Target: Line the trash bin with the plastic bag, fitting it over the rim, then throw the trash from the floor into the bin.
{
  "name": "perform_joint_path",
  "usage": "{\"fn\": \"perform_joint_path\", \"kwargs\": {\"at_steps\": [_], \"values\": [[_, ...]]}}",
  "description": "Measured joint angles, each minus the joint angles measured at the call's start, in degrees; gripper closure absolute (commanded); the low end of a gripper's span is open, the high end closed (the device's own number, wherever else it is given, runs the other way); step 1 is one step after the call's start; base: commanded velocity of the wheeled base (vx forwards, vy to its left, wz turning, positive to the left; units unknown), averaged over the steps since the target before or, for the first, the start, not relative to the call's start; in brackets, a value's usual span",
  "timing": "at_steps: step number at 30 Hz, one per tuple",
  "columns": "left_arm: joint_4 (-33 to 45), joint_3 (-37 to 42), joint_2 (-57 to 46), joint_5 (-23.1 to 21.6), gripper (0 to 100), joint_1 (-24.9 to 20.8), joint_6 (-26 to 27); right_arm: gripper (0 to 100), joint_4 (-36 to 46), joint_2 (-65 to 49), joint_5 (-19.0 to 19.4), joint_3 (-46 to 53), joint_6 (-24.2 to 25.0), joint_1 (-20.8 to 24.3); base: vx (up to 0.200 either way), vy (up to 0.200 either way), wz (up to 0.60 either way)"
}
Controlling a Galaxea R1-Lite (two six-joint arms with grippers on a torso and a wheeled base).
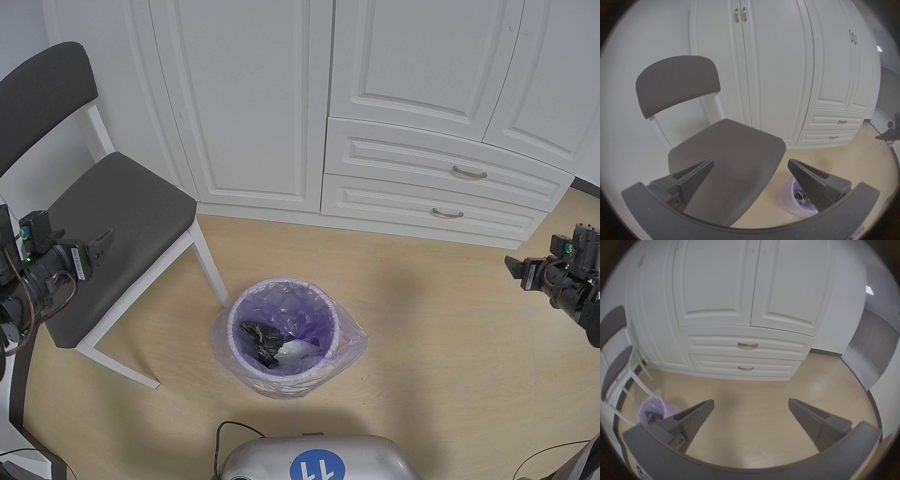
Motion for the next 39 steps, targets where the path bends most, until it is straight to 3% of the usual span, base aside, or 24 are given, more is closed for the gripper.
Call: {"fn": "perform_joint_path", "kwargs": {"at_steps": [3, 6, 16, 28, 39], "values": [[11.2, -3.9, -3.9, -0.3, 0, 0.7, -1.1, 0, 6.0, -4.4, 1.6, -2.9, 3.7, -0.9, 0.000, 0.000, 0.00], [17.7, -6.5, -7.8, -0.4, 0, 1.2, -1.9, 0, 9.2, -9.5, 2.6, -4.3, 6.0, -1.7, 0.000, 0.000, 0.00], [27.5, -10.7, -19.8, -0.2, 0, 3.1, -3.2, 0, 13.7, -30.0, 3.9, -2.5, 10.7, -3.6, 0.000, 0.000, 0.00], [40.0, -11.7, -34.5, 0.0, 0, 3.9, -5.4, 0, 16.9, -56.4, 4.7, 9.8, 11.9, -3.4, 0.000, 0.000, 0.00], [56.6, -12.2, -52.7, -0.5, 0, 4.0, -6.7, 0, 37.4, -81.3, 8.9, 14.3, 11.9, -1.2, 0.000, 0.000, 0.00]]}}
